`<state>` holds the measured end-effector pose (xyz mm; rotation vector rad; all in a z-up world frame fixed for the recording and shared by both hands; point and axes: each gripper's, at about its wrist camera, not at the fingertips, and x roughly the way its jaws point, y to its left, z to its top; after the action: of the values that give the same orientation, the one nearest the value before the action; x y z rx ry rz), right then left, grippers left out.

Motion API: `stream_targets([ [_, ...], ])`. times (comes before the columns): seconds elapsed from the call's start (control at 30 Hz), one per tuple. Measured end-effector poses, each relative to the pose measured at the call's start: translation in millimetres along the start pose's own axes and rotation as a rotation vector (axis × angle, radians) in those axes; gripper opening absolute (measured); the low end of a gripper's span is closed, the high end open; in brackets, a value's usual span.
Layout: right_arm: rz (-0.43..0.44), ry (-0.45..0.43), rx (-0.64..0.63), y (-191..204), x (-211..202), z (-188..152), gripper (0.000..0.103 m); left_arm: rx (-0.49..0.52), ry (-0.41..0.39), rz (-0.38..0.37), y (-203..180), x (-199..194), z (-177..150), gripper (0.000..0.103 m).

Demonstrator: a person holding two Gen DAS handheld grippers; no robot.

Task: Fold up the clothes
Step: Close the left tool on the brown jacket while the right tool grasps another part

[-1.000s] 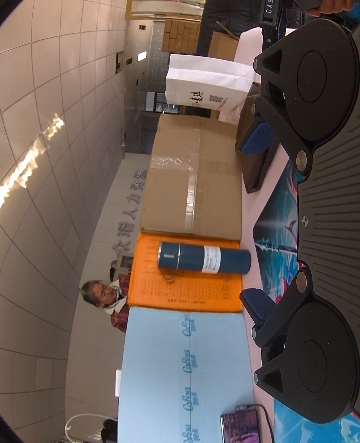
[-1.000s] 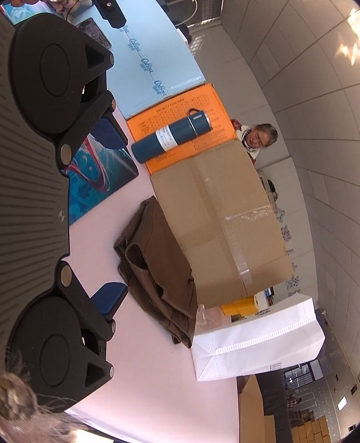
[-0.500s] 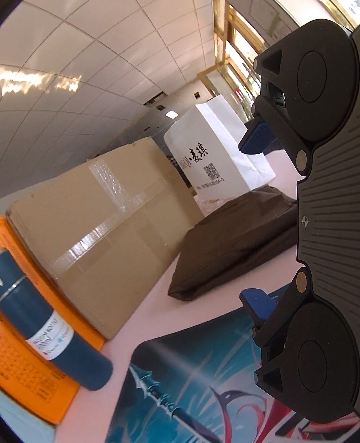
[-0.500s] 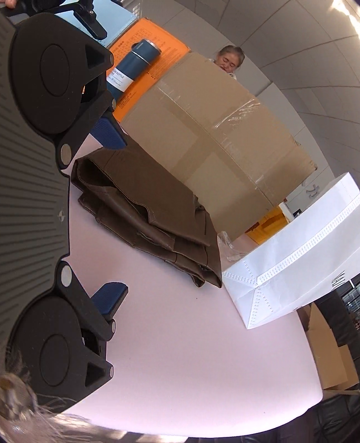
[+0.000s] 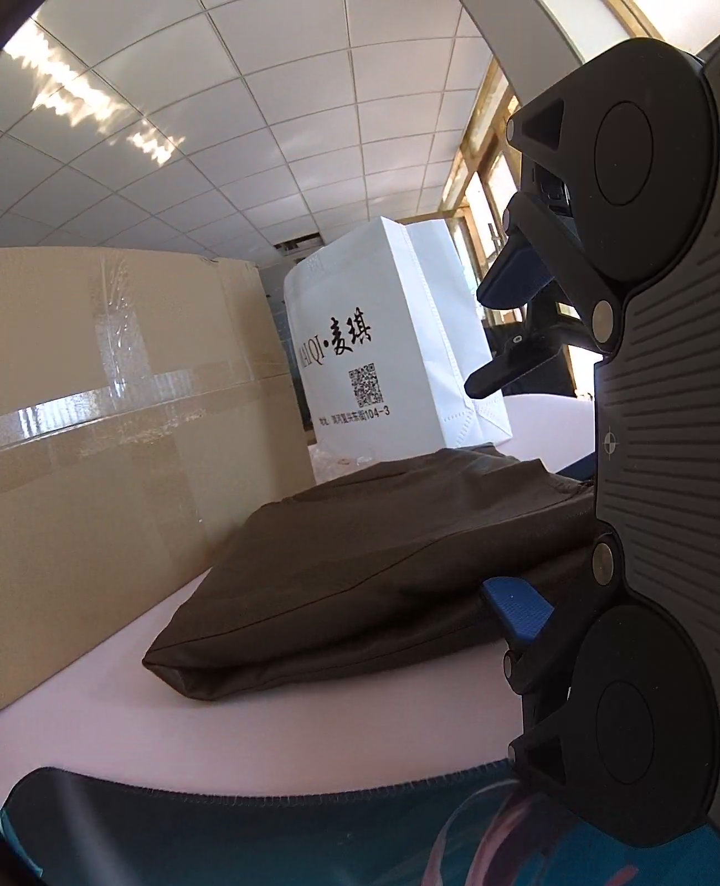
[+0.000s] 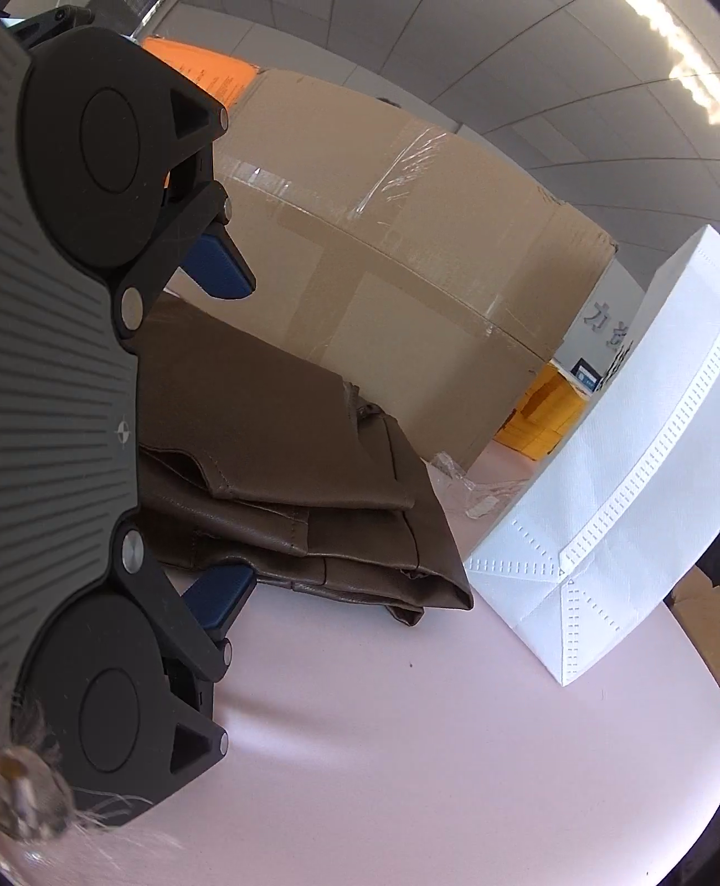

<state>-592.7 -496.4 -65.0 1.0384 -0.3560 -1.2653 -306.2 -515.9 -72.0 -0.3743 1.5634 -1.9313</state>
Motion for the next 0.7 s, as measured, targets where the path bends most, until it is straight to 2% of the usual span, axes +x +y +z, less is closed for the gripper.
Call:
stream_targets([
  [0.07, 0.030, -0.020, -0.038, -0.9, -1.0, -3.9, 0.103, 0.018, 0.014, 0.035, -2.4, 13.4, 1.2, 0.103],
  [0.13, 0.056, -0.025, -0.030, -3.5, -2.3, -2.7, 0.103, 0.035, 0.028, 0.104, -3.6, 23.3, 0.8, 0.103],
  [0.17, 0.080, -0.033, -0.008, -7.3, -3.5, -1.2, 0.103, 0.053, 0.027, 0.115, -6.1, 25.1, -0.4, 0.103],
  [0.27, 0.156, -0.057, 0.070, -18.3, -5.6, 3.8, 0.103, 0.057, 0.013, 0.134, -8.0, 33.6, 0.5, 0.103],
  [0.37, 0.221, -0.083, 0.156, -30.5, -8.4, 7.7, 0.103, 0.030, -0.031, 0.117, -2.2, 43.4, 4.5, 0.102],
  [0.4, 0.239, -0.091, 0.178, -33.7, -9.2, 8.4, 0.103, 0.049, -0.038, 0.140, -4.3, 47.4, 4.9, 0.095],
  [0.43, 0.250, -0.095, 0.190, -35.9, -10.0, 8.9, 0.103, 0.088, -0.037, 0.204, -7.4, 53.2, 4.3, 0.079],
  [0.47, 0.256, -0.097, 0.194, -36.8, -10.4, 9.3, 0.103, 0.114, -0.021, 0.267, -6.1, 60.9, 3.0, 0.036],
  [0.5, 0.258, -0.097, 0.193, -36.9, -10.8, 9.5, 0.103, 0.111, -0.003, 0.295, 0.0, 66.7, 2.5, 0.011],
  [0.57, 0.260, -0.098, 0.190, -36.7, -12.0, 9.7, 0.103, 0.092, 0.000, 0.259, 10.9, 68.0, 4.9, 0.007],
  [0.7, 0.235, -0.177, 0.195, -40.2, -26.2, 9.8, 0.103, 0.065, -0.093, 0.126, 8.3, 45.7, 17.1, 0.004],
])
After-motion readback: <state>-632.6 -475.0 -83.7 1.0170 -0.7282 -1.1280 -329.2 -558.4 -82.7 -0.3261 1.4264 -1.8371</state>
